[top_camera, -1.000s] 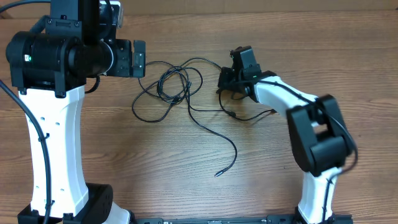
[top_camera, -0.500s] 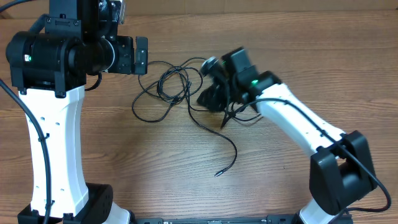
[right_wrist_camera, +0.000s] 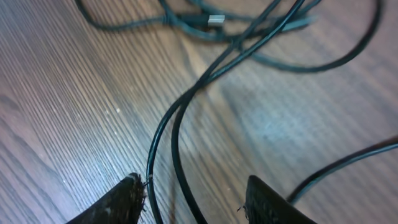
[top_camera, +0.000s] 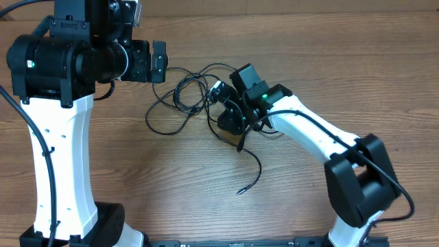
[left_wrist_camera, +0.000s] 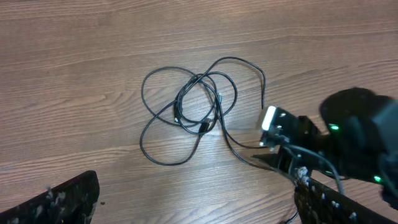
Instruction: Untangle cables
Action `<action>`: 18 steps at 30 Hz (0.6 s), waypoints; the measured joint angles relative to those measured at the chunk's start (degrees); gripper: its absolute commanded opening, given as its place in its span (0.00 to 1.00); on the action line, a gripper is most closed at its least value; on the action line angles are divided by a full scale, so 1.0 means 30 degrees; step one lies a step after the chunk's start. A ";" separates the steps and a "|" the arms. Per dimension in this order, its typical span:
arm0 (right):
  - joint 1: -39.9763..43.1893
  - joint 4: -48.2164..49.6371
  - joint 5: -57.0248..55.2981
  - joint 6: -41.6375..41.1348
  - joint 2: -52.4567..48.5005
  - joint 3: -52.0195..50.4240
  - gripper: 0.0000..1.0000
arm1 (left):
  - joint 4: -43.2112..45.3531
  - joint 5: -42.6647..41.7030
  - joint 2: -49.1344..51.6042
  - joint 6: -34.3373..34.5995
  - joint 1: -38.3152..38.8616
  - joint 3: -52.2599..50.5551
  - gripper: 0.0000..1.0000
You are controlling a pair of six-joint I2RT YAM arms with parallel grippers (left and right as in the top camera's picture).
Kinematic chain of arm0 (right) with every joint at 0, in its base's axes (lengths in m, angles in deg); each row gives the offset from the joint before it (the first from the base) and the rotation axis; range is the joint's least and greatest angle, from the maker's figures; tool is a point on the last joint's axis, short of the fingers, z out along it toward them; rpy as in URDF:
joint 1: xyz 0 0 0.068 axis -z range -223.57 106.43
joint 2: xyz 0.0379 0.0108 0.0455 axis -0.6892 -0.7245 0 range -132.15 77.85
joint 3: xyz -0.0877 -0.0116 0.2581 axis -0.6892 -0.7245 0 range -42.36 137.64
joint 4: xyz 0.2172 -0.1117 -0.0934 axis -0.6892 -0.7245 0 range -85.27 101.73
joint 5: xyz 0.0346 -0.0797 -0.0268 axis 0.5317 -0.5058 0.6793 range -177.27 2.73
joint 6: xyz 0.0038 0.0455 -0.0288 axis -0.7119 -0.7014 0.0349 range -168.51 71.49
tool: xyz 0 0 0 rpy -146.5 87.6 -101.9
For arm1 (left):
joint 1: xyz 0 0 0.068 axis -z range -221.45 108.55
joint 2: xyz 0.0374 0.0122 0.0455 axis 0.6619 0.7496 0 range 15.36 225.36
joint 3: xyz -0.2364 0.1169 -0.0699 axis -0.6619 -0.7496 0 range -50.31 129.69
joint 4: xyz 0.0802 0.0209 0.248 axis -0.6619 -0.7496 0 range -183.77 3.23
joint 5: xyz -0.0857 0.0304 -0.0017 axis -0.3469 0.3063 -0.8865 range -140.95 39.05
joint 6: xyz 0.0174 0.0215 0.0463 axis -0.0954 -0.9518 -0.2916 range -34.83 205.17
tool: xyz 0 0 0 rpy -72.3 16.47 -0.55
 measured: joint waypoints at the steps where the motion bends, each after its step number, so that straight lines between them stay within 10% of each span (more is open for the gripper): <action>1: 0.0000 -0.0095 0.0058 -0.0007 -0.0240 0.0000 0.49 | 0.0000 -0.0029 0.0000 -0.0007 0.0000 0.0000 1.00; 3: 0.0000 -0.0211 0.0189 -0.0080 -0.0612 0.0000 0.38 | -0.0007 -0.0044 0.0000 -0.0138 0.0000 0.0000 1.00; 5: 0.0000 -0.0379 0.0211 -0.0168 -0.0874 -0.0007 0.04 | -0.0007 -0.0036 0.0000 -0.0291 0.0000 0.0000 1.00; 18: -0.0022 -0.4765 -0.0270 -0.2652 -0.0189 0.1851 0.04 | 0.0240 -0.0095 0.0000 -0.0350 0.0000 0.0000 1.00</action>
